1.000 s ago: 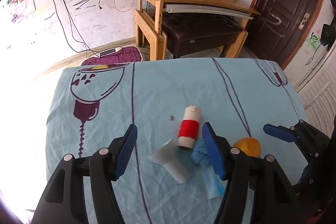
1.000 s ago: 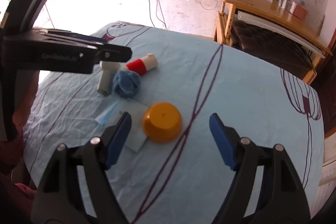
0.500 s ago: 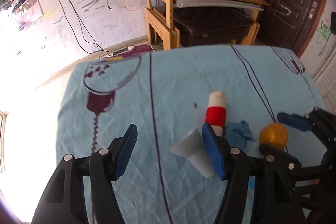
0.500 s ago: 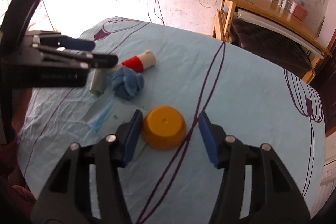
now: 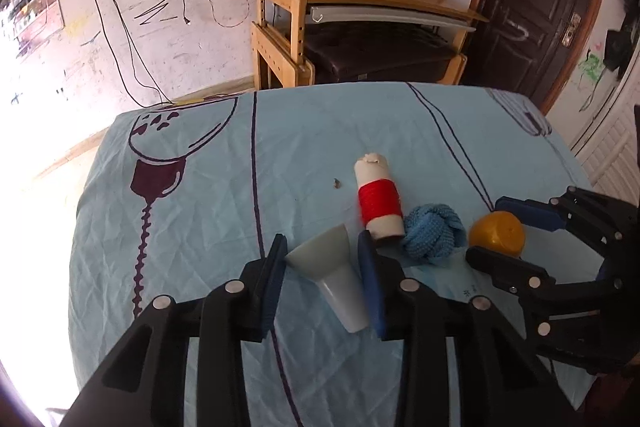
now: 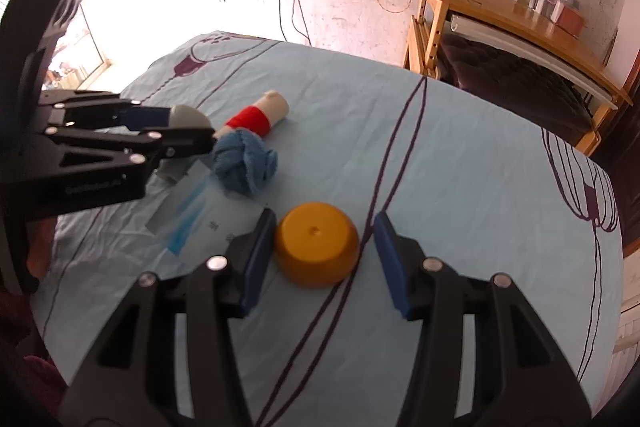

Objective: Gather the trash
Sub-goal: 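Grasp the white paper cup with the left gripper while the right grasps the orange cup, then carry the white paper cup and the orange cup toward the orange bin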

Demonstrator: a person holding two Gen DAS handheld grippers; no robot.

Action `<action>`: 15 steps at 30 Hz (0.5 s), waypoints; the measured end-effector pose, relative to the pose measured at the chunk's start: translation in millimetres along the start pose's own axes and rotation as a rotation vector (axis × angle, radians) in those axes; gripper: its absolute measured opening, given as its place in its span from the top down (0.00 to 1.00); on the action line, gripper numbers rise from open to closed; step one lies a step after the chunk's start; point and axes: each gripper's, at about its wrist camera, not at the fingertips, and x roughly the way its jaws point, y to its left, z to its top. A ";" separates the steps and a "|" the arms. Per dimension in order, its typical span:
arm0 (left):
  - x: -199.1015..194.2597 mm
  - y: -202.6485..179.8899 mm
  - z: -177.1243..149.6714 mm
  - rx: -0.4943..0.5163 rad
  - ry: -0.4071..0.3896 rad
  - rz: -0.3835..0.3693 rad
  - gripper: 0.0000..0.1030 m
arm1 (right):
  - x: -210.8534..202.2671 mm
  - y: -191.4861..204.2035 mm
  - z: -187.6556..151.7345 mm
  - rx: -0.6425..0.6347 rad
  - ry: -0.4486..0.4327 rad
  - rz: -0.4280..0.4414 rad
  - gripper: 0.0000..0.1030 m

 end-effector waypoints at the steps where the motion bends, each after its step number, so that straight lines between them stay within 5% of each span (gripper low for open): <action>1: -1.8 2.2 -0.6 -0.006 -0.005 -0.005 0.72 | -1.0 -0.5 0.1 0.005 -0.007 -0.007 0.57; 15: -27.1 8.6 -6.8 -0.015 -0.062 -0.007 0.74 | -21.8 -16.4 -3.7 0.064 -0.070 -0.021 0.61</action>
